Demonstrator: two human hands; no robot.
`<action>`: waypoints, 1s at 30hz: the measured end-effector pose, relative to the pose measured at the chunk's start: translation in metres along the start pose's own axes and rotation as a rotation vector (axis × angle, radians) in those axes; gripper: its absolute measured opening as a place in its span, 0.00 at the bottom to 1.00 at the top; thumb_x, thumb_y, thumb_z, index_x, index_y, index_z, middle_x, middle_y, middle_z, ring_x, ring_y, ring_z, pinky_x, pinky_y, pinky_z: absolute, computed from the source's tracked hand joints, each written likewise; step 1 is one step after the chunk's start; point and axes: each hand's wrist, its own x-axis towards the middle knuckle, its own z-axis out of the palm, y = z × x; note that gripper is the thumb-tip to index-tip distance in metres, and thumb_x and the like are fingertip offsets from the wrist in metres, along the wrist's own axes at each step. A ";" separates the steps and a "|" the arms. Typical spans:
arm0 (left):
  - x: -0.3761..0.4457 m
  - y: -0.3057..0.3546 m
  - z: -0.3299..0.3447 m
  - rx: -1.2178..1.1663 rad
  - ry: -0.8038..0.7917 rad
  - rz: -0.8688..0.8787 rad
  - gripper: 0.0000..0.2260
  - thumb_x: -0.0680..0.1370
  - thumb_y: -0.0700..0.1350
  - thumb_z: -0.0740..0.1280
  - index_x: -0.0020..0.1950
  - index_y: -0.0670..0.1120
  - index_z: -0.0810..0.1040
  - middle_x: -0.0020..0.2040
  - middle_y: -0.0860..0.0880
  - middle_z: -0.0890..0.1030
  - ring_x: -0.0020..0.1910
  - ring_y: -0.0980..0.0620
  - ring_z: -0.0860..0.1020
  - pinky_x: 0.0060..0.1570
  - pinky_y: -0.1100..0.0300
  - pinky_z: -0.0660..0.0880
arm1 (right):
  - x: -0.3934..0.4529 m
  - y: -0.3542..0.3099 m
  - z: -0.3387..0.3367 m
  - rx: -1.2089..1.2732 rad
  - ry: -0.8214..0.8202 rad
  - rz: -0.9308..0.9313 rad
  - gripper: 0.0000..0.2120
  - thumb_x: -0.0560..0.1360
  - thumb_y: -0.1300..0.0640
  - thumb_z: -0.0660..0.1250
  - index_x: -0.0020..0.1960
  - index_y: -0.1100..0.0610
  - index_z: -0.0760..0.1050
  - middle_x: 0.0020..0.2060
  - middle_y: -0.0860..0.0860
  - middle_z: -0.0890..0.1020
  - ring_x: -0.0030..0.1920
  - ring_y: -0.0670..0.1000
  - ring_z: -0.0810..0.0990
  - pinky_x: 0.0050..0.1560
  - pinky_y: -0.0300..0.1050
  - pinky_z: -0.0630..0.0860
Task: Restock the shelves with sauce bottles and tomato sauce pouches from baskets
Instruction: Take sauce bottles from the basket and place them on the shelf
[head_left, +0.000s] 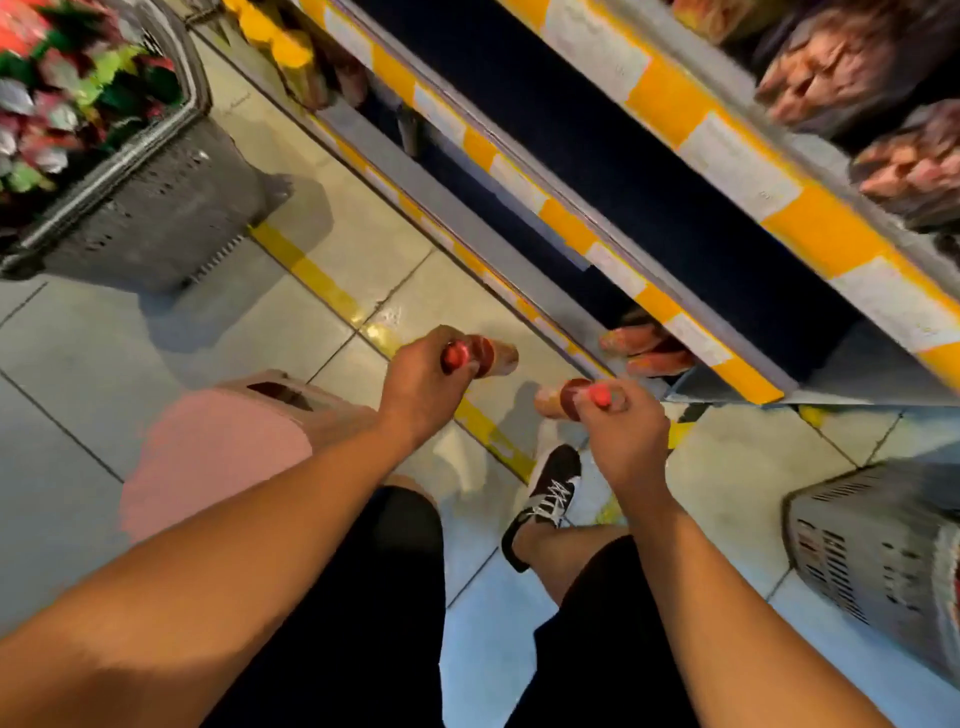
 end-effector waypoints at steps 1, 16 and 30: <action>0.016 -0.001 0.012 0.003 0.015 0.055 0.12 0.75 0.49 0.75 0.57 0.51 0.81 0.48 0.50 0.85 0.48 0.47 0.82 0.46 0.56 0.76 | 0.019 0.004 0.008 0.004 0.003 0.001 0.07 0.72 0.54 0.77 0.44 0.50 0.79 0.36 0.43 0.79 0.40 0.40 0.77 0.42 0.39 0.71; 0.180 -0.022 0.139 -0.021 0.101 0.382 0.10 0.76 0.52 0.74 0.55 0.52 0.80 0.48 0.52 0.84 0.49 0.49 0.81 0.54 0.49 0.80 | 0.133 0.047 0.098 -0.109 0.220 -0.136 0.07 0.70 0.48 0.72 0.45 0.48 0.77 0.38 0.46 0.81 0.41 0.53 0.80 0.41 0.51 0.76; 0.207 0.009 0.175 -0.047 0.061 0.439 0.11 0.75 0.48 0.77 0.56 0.49 0.82 0.49 0.51 0.85 0.48 0.53 0.81 0.55 0.53 0.80 | 0.156 0.045 0.090 0.019 0.448 -0.021 0.06 0.77 0.54 0.73 0.51 0.48 0.77 0.43 0.42 0.79 0.48 0.49 0.80 0.50 0.47 0.78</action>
